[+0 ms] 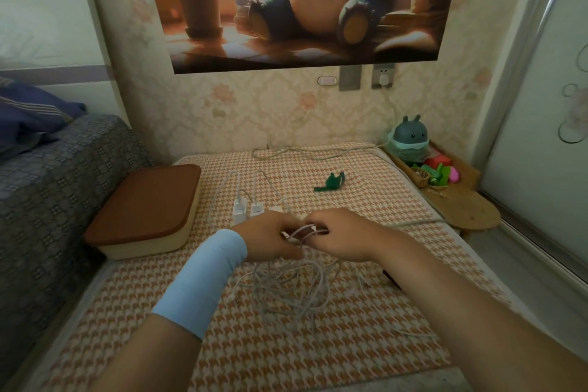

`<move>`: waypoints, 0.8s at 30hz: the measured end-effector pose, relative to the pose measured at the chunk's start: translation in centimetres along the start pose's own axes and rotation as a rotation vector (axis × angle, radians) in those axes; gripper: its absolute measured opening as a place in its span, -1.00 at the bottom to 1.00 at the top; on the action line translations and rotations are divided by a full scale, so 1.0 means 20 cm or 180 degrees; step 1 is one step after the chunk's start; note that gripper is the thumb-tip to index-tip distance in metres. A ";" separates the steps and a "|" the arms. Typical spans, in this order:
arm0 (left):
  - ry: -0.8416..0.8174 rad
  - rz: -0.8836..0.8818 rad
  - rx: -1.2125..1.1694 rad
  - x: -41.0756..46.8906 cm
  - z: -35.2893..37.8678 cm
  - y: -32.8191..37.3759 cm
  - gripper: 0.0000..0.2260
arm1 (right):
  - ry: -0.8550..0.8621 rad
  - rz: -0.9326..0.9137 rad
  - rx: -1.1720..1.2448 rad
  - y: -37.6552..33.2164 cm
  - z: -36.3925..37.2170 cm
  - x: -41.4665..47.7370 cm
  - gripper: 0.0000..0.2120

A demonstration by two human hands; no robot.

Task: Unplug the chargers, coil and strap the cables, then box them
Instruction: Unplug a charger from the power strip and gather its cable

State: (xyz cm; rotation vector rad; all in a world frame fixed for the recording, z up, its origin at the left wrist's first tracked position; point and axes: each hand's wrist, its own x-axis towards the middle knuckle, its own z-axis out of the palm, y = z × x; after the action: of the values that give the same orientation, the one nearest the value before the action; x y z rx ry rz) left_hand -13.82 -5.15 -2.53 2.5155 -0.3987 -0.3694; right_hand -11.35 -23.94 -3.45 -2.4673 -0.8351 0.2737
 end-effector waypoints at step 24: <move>0.1827 -0.2654 -0.0059 -0.29 -0.19 -0.64 -0.76 | 0.0852 0.0440 0.0365 0.04 -0.03 0.03 -0.60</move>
State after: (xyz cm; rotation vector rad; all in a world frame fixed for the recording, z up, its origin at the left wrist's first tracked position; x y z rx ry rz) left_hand -15.18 8.97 -5.82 2.5063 0.8839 0.0662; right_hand -10.28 -24.34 -3.37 -2.3889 -0.5235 0.0360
